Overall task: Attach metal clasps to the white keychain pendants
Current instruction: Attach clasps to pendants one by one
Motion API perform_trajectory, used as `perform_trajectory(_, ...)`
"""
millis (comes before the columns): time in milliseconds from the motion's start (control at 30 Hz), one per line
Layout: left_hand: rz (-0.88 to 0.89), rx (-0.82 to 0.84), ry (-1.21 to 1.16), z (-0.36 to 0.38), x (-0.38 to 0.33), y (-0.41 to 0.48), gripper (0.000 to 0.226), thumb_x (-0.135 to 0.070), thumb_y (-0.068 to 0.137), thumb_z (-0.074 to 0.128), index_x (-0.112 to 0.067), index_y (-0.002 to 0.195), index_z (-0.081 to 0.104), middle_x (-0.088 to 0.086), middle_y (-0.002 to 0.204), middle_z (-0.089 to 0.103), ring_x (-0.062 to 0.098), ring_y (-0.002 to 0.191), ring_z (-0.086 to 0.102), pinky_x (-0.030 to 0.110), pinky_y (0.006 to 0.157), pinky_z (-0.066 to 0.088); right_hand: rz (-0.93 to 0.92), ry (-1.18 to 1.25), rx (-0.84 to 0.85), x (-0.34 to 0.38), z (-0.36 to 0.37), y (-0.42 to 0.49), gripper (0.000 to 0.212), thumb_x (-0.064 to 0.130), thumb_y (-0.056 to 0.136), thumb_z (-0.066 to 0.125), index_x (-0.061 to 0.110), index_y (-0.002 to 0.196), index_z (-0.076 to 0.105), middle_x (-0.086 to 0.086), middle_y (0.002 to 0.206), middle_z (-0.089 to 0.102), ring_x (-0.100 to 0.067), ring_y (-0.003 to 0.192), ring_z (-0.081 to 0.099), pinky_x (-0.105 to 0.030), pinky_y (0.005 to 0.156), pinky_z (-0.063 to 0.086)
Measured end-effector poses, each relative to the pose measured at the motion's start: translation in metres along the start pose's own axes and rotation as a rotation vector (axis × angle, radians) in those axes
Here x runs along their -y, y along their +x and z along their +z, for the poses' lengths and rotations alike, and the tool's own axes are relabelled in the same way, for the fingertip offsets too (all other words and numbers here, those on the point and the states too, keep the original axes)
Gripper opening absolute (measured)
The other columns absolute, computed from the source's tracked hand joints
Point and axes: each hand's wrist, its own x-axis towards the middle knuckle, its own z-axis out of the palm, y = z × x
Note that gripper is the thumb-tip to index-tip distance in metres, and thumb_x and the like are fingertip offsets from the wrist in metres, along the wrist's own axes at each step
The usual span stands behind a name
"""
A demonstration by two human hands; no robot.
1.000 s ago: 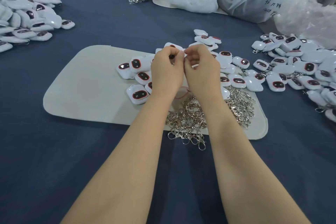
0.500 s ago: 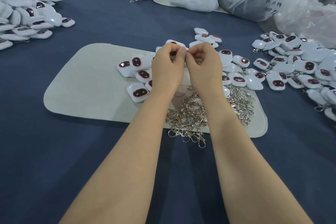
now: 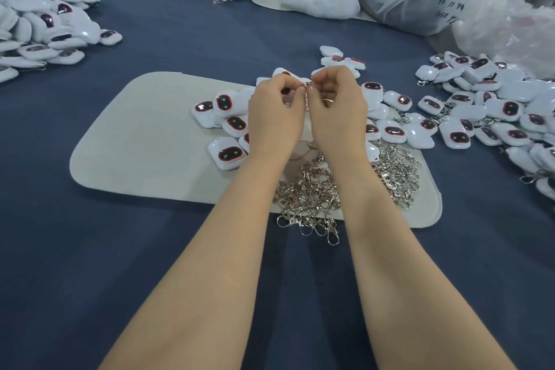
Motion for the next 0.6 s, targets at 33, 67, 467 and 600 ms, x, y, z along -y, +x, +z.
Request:
perform_trajectory(33,-0.003,0.001,0.021,0.0001,0.0004,0.0001,0.01,-0.013,0.089,0.057,-0.015,0.086,0.066,0.003,0.097,0.067,0.008,0.08,0.056,0.013,0.068,0.041,-0.019,-0.033,0.006,0.0002,0.0003,-0.0002,0.014,0.0,0.089,0.052,0.008,0.099,0.058,0.009,0.085,0.058,-0.002,0.075,0.054,-0.014,0.075,0.045)
perform_trajectory(67,-0.006,0.002,0.046,0.0002,0.0008,0.0,0.009,-0.015,0.089,0.058,-0.016,0.087,0.067,0.004,0.1,0.066,0.009,0.082,0.056,0.014,0.067,0.04,-0.046,-0.075,0.013,0.0002,0.0005,-0.0006,0.014,0.0,0.089,0.051,0.007,0.099,0.058,0.005,0.089,0.06,-0.008,0.079,0.055,-0.02,0.078,0.047)
perform_trajectory(467,0.034,0.032,0.124,0.0012,0.0007,-0.0034,0.014,-0.022,0.091,0.058,-0.013,0.094,0.069,0.005,0.101,0.064,0.013,0.088,0.054,0.021,0.074,0.038,-0.1,-0.089,0.03,0.0025,-0.0045,-0.0018,0.037,-0.007,0.084,0.045,0.009,0.116,0.054,-0.005,0.088,0.061,-0.018,0.088,0.056,-0.034,0.083,0.047)
perform_trajectory(600,0.04,0.034,0.136,0.0015,0.0006,-0.0034,0.016,-0.021,0.092,0.057,-0.012,0.095,0.071,0.004,0.098,0.065,0.015,0.088,0.057,0.022,0.074,0.04,-0.084,-0.038,0.043,0.0023,-0.0057,-0.0012,0.037,-0.005,0.087,0.047,0.012,0.119,0.053,0.002,0.091,0.061,-0.009,0.085,0.057,-0.018,0.079,0.046)
